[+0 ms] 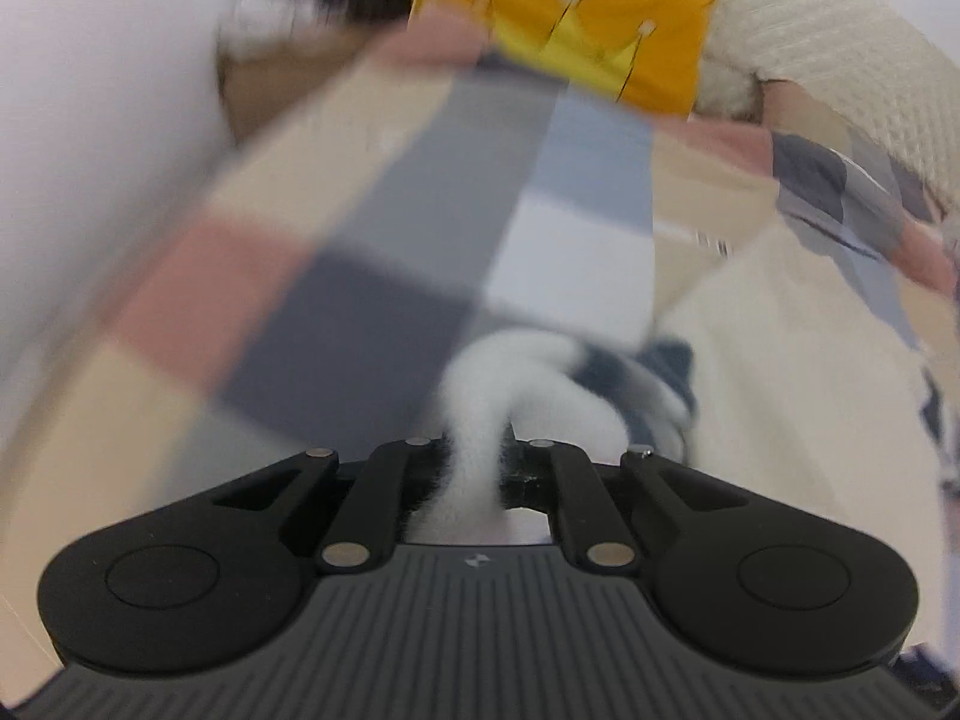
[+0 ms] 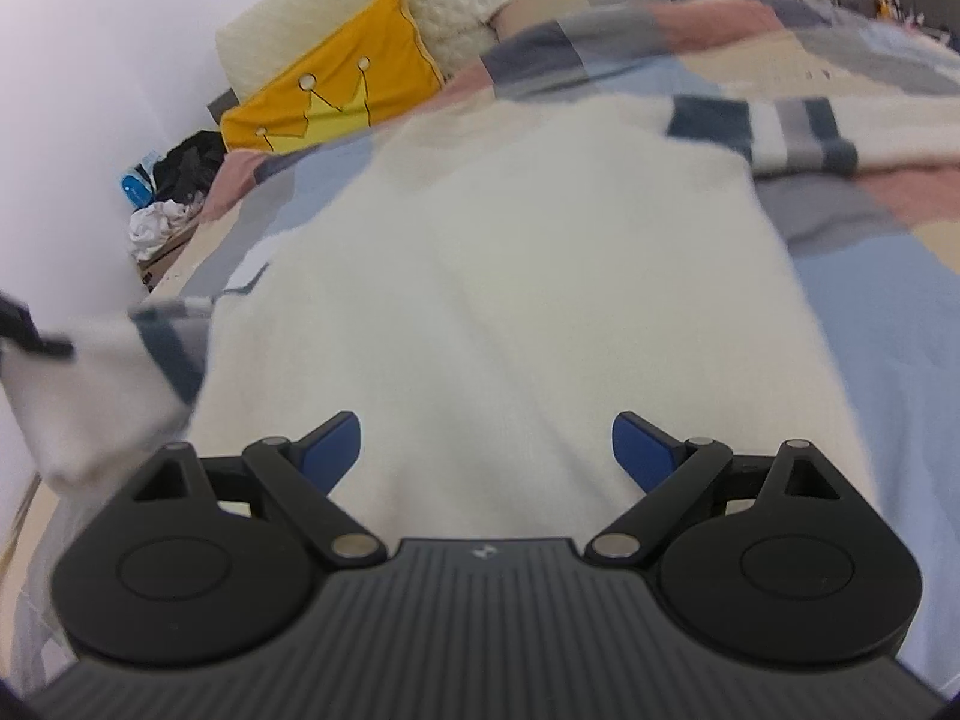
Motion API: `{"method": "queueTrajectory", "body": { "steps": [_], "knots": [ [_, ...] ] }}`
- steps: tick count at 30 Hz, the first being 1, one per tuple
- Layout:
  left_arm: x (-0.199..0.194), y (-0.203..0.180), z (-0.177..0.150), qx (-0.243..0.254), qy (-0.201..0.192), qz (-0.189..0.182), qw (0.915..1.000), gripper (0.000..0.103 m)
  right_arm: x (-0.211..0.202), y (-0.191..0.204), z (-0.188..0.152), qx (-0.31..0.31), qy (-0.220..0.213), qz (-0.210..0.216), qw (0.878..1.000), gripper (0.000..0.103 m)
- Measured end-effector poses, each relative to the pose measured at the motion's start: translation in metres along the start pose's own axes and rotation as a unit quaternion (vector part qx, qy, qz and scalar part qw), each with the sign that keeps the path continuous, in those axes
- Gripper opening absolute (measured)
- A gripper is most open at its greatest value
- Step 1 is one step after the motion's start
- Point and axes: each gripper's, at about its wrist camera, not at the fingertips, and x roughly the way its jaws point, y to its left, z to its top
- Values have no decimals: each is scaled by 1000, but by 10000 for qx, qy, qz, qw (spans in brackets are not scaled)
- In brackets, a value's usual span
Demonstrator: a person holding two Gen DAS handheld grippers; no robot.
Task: Fold large clothes
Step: 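Grasp the other striped sleeve cuff with the left gripper and lift it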
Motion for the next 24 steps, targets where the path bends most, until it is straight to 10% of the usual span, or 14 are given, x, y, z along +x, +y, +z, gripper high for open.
{"method": "queueTrajectory", "body": {
  "steps": [7, 24],
  "knots": [
    [-29, -76, -24, 2306, -662, 289, 9704, 9, 0, -3, 5, 125, -113, 80, 9998, 92],
    [-17, -167, -188, 3096, 245, -1135, 9437, 10, -14, -20, 11, 702, -304, 232, 9968, 92]
  ]
}}
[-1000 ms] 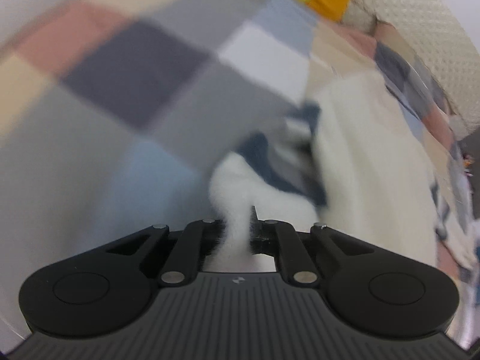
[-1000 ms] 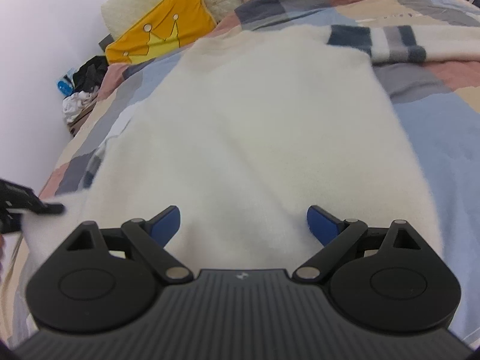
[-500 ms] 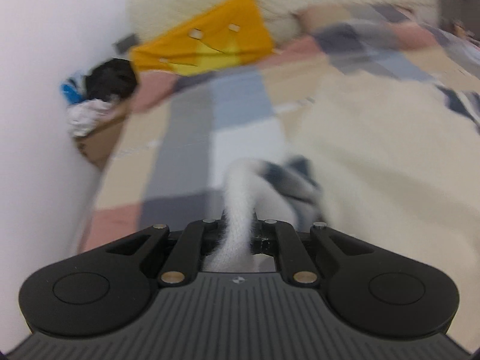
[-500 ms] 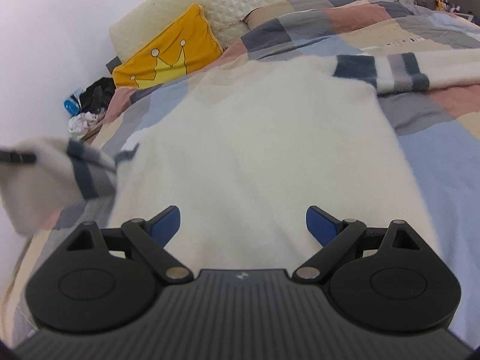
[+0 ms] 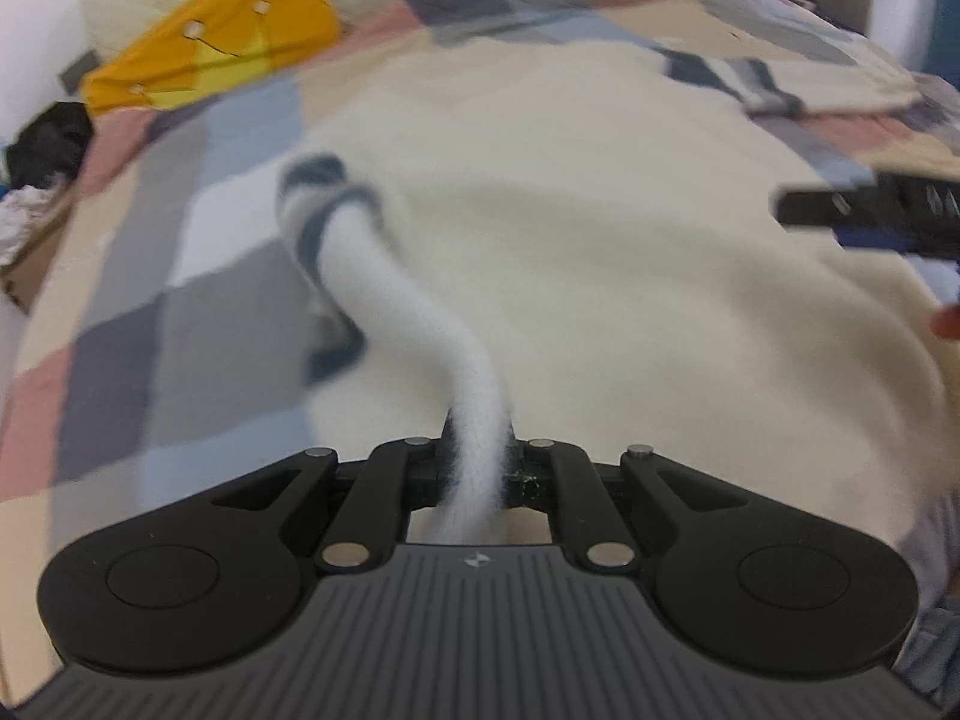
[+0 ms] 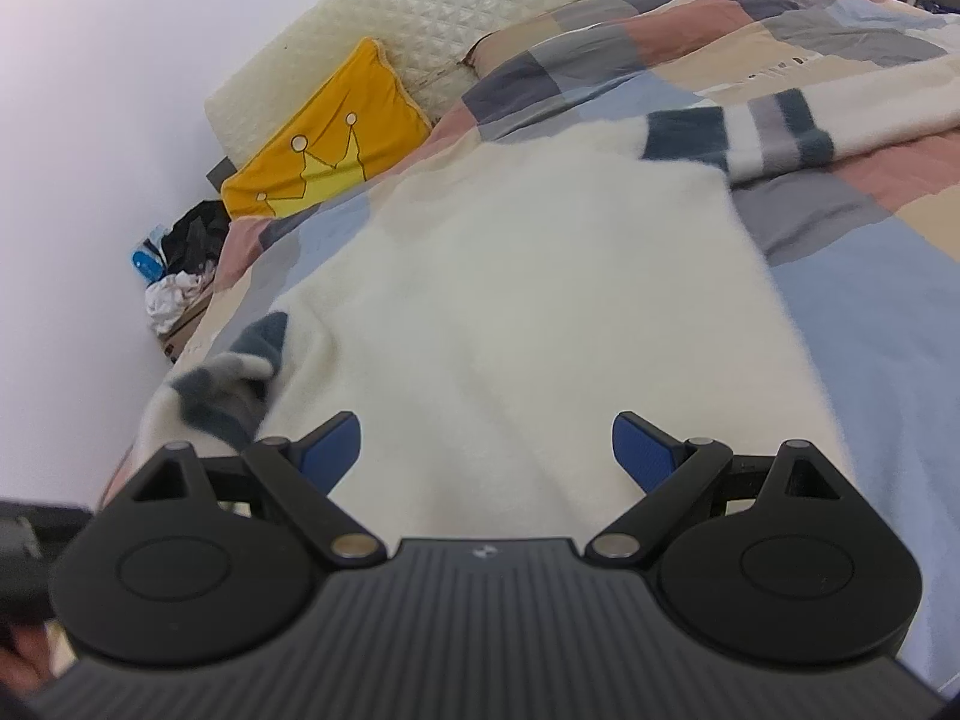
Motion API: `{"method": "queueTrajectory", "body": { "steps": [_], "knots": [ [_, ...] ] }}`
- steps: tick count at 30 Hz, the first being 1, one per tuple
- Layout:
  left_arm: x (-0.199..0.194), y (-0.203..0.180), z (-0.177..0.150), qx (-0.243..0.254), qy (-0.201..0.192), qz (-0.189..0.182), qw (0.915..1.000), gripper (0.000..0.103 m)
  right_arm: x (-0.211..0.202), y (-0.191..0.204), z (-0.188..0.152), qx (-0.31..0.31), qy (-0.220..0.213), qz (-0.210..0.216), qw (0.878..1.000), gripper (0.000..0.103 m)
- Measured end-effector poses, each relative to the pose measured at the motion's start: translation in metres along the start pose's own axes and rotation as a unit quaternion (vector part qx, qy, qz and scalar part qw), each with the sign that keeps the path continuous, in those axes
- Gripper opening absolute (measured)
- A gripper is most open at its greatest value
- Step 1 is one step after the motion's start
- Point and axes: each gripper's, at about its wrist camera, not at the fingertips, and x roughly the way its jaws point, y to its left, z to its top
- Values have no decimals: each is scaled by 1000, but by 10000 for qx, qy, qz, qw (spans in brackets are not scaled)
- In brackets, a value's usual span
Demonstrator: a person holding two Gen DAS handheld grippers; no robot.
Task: Fold large clothes
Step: 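Grasp the other striped sleeve cuff with the left gripper and lift it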
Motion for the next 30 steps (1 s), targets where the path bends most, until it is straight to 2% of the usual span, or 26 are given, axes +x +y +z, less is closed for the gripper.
{"method": "queueTrajectory", "body": {
  "steps": [3, 8, 11, 12, 14, 17, 21, 23, 26, 28, 30],
  "knots": [
    [12, -19, -7, -99, 129, -116, 9998, 10, -2, -6, 1, 145, -17, -24, 9999, 92],
    [26, -38, -23, -617, 183, -233, 9977, 11, -1, -12, 1, 320, 51, 17, 9995, 92],
    [27, -42, -25, -785, 62, -268, 9965, 23, -1, -13, 0, 362, 84, 50, 9993, 92],
    [25, -42, -25, -813, 56, -309, 9962, 35, -1, -13, 0, 369, 85, 50, 9993, 92],
    [17, -38, -26, -871, 63, -461, 9951, 49, -2, -14, 0, 376, 85, 45, 9992, 92],
    [1, -24, -25, -1121, 147, -666, 9914, 55, -2, -17, 1, 454, 104, 59, 9989, 92],
    [-28, 10, -24, -1809, 214, -921, 9789, 56, -2, -19, 1, 496, 105, 92, 9987, 92],
    [-45, 34, -26, -2232, 180, -989, 9696, 57, -2, -19, 2, 502, 105, 106, 9986, 92],
    [-60, 73, -35, -2941, 255, -1002, 9502, 59, -2, -20, 2, 521, 119, 123, 9985, 92],
    [-61, 93, -47, -3346, 466, -919, 9367, 60, -1, -21, 3, 530, 132, 132, 9984, 92],
    [-53, 105, -62, -3486, 894, -689, 9304, 60, -1, -21, 2, 531, 157, 126, 9984, 92]
  ]
}}
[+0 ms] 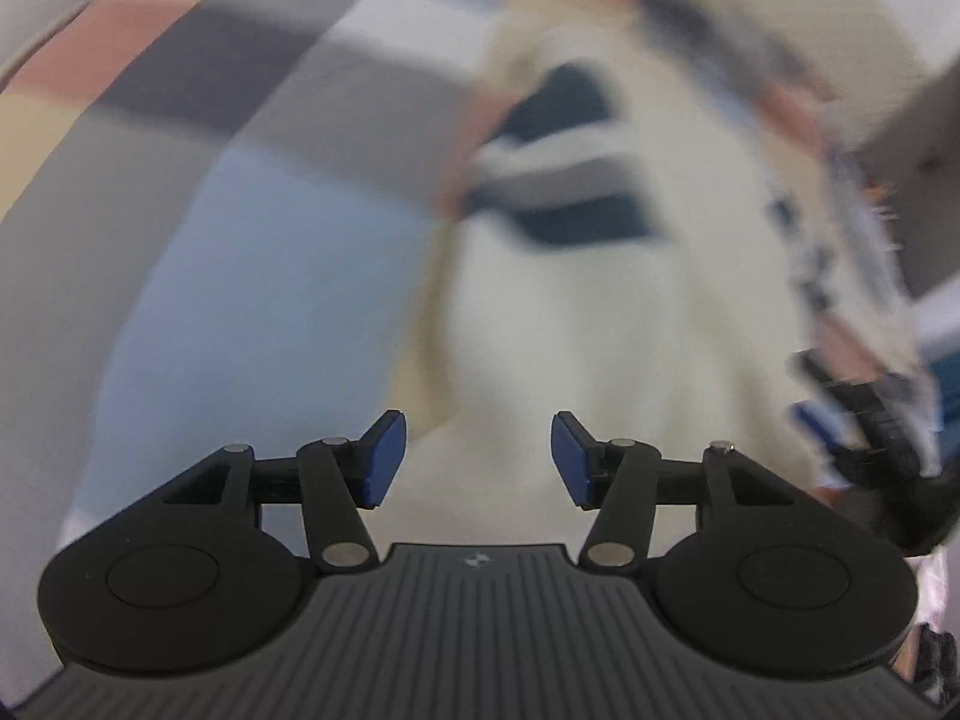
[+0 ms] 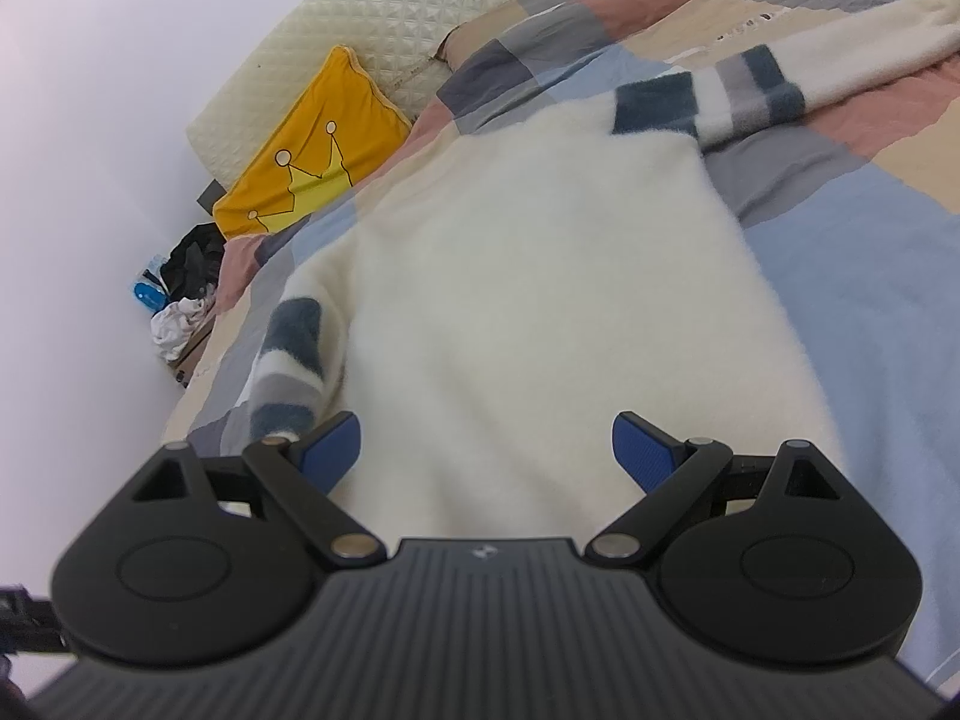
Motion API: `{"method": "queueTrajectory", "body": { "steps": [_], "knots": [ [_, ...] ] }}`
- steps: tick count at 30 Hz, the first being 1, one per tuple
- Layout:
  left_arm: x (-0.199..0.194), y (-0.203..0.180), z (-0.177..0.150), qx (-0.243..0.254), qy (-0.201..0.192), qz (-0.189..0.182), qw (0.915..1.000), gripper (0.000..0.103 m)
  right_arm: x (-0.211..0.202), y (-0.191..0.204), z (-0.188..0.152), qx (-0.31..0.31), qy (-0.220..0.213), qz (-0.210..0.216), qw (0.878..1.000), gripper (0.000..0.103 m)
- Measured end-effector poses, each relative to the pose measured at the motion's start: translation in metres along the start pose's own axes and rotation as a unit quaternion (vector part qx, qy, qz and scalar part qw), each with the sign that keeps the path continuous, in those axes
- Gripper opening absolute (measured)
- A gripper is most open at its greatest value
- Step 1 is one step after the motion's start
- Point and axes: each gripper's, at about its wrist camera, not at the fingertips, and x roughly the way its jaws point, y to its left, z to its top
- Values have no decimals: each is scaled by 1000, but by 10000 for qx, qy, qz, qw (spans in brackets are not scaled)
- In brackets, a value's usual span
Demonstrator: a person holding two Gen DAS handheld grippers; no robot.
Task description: Fold large clothes
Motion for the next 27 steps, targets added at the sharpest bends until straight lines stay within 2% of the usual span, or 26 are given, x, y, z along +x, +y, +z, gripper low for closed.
{"method": "queueTrajectory", "body": {
  "steps": [3, 7, 10, 12, 15, 19, 20, 21, 22, 23, 24, 27],
  "knots": [
    [16, 12, -9, 51, 390, 354, 9986, 60, 0, 0, -2, 30, 39, 14, 10000, 92],
    [33, 20, -16, -95, 596, 319, 9977, 60, -1, -1, -3, 34, 46, -30, 10000, 92],
    [45, 21, -11, -358, 668, -32, 9971, 60, -1, -3, -4, 68, 65, -39, 9999, 92],
    [54, 19, -11, -359, 675, -45, 9971, 62, -1, -3, -5, 58, 87, -61, 9999, 92],
    [70, 6, -15, -84, 732, 162, 9972, 65, 0, -3, -6, 34, 118, -92, 9999, 92],
    [75, -10, -17, 235, 648, 389, 9969, 64, 2, -2, -8, -63, 152, -138, 9998, 92],
    [74, -11, -18, 283, 625, 368, 9970, 57, 2, -2, -8, -94, 157, -152, 9997, 92],
    [72, -11, -19, 285, 610, 329, 9972, 43, 3, -2, -8, -115, 160, -168, 9997, 92],
    [71, -10, -19, 266, 618, 314, 9972, 35, 3, -2, -9, -136, 170, -196, 9996, 92],
    [68, -8, -20, 247, 641, 238, 9974, 17, 4, -3, -9, -150, 186, -216, 9995, 92],
    [66, -6, -19, 231, 681, 125, 9973, 8, 6, -2, -9, -174, 199, -238, 9994, 92],
    [48, 2, -15, 117, 535, -86, 9985, 7, 8, 0, -11, -293, 241, -323, 9988, 92]
  ]
}}
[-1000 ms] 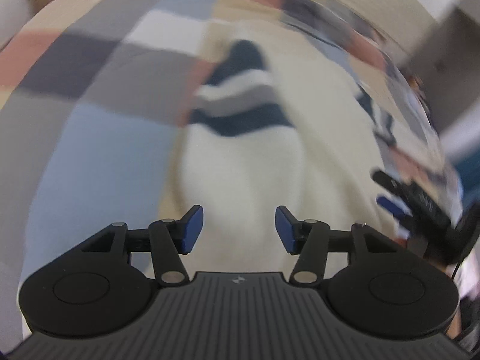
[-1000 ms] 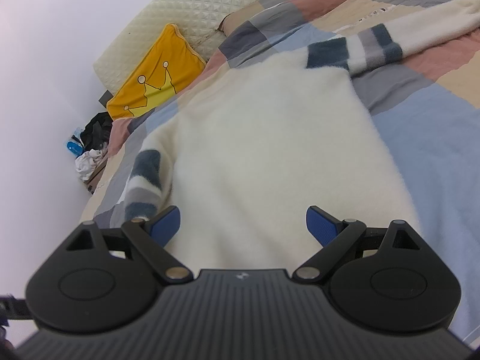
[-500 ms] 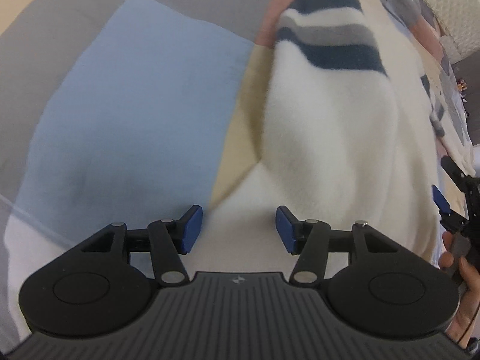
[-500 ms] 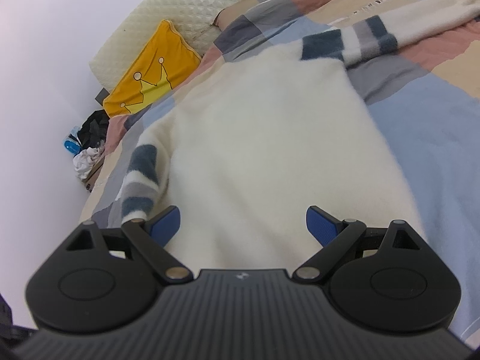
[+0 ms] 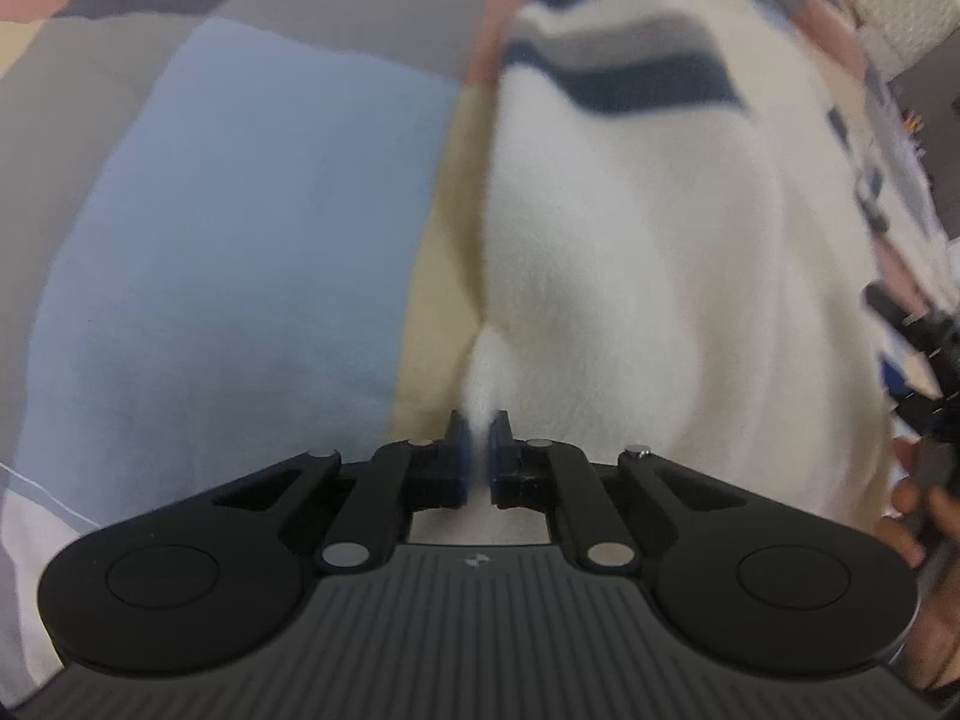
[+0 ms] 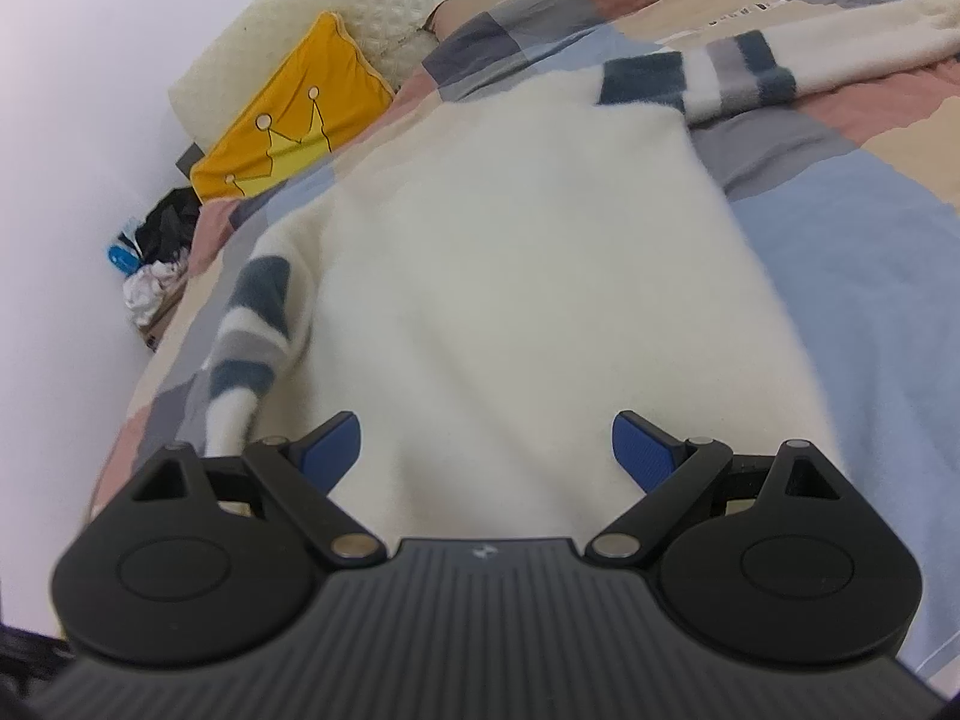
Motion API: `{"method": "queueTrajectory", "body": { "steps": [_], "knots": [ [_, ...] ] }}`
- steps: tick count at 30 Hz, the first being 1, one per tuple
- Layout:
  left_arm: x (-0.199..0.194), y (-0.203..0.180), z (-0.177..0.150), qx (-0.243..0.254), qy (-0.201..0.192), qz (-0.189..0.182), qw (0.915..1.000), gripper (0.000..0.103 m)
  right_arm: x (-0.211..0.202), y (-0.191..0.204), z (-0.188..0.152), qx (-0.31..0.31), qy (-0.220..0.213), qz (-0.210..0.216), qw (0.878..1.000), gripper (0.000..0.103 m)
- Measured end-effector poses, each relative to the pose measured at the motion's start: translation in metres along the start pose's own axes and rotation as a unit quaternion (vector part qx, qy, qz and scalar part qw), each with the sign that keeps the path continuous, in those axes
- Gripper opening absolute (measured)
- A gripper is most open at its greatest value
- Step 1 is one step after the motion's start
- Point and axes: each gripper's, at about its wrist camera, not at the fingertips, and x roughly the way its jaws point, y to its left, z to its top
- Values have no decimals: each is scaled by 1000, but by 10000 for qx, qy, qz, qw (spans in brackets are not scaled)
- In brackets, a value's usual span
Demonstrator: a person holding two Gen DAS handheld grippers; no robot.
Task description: Fold large clothes
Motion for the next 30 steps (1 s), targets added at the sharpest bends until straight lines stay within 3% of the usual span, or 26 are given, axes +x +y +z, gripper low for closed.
{"method": "queueTrajectory", "body": {
  "steps": [4, 7, 12, 16, 19, 25, 28, 30],
  "knots": [
    [-54, 37, 9, -619, -704, -466, 9945, 7, 0, 4, -2, -134, 27, -35, 9999, 92],
    [-92, 70, 23, -1008, -1106, -452, 9877, 7, 3, 9, -3, -265, 57, -100, 9996, 92],
    [-147, 120, 77, -1222, -1825, 17, 9756, 6, 7, 19, -4, -476, 78, -71, 9988, 92],
    [-183, 161, 141, -1576, -2345, 414, 9584, 6, 11, 35, -11, -932, 112, -203, 9954, 93],
    [-203, 178, 191, -1476, -2672, 939, 9476, 6, 14, 40, -13, -1003, 129, -191, 9947, 95],
    [-206, 213, 267, -1441, -2773, 1261, 9415, 6, 18, 48, -12, -1030, 97, -181, 9945, 95],
    [-179, 233, 287, -1447, -2614, 1433, 9435, 6, 22, 53, -13, -1047, 104, -220, 9942, 95],
    [-136, 240, 310, -1397, -2458, 1568, 9463, 6, 22, 55, -13, -1014, 95, -213, 9946, 95]
  ]
}}
